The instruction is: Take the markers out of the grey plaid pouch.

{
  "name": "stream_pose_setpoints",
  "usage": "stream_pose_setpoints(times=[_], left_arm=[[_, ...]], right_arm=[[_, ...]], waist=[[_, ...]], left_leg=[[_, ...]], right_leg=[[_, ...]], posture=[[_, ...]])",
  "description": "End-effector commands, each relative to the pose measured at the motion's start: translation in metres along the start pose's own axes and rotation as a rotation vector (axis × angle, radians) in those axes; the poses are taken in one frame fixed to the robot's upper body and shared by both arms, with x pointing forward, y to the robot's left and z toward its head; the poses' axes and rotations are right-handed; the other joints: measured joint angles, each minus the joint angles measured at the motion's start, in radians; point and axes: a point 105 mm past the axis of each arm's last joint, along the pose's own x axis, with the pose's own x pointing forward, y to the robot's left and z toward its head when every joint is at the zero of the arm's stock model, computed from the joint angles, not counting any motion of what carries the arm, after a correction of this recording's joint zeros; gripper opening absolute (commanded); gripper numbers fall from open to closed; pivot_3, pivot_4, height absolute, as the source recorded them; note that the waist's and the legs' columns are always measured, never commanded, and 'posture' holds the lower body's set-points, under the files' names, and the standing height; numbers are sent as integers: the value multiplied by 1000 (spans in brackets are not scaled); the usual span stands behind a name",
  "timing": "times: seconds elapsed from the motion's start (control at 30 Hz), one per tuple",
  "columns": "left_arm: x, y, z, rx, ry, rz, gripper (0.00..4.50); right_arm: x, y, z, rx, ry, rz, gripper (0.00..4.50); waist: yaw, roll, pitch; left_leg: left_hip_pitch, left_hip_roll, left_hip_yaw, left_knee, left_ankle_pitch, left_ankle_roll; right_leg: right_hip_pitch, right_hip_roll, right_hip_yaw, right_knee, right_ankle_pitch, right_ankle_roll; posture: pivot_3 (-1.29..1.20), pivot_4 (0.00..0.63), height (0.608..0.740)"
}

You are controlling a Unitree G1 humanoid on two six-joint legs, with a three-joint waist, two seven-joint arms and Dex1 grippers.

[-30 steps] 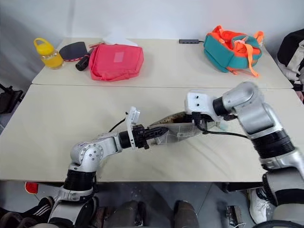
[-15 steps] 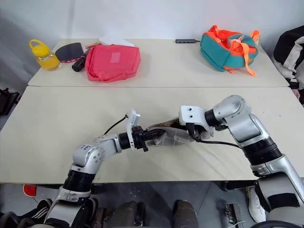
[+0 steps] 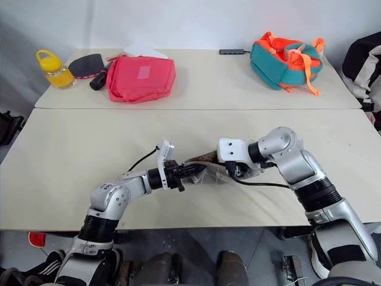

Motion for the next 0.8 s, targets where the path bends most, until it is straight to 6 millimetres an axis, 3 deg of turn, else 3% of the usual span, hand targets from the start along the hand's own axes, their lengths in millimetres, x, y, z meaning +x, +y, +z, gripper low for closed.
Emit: stream_pose_setpoints(times=[0.03,0.27,0.47,0.6,0.8], left_arm=[[-6,5,-2,12,4,39,0],[-5,5,-4,14,6,43,0],[-5,5,-1,17,-2,45,0],[-5,5,-1,22,-2,49,0],[-5,3,0,35,-2,46,0]], right_arm=[[15,8,-4,7,-6,26,1860],[29,3,-8,-38,5,-28,1860],[30,28,-23,57,26,96,1860],[17,24,-26,71,33,69,668],[-12,11,-14,37,21,1,577]], waist=[[0,0,0],[-8,-1,-1],[-18,-3,-2],[-16,-4,-3],[0,-4,-3]], left_leg=[[0,0,0,0,0,0],[1,0,0,0,0,0],[2,0,-1,0,0,0],[2,0,-2,0,0,0],[1,0,-3,-1,0,0]], right_leg=[[0,0,0,0,0,0],[1,0,0,1,0,0],[3,0,0,1,0,0],[3,-1,-1,0,0,0],[3,-1,-1,-1,0,0]], posture=[[0,150,740],[0,150,740],[0,150,740],[0,150,740],[0,150,740]])
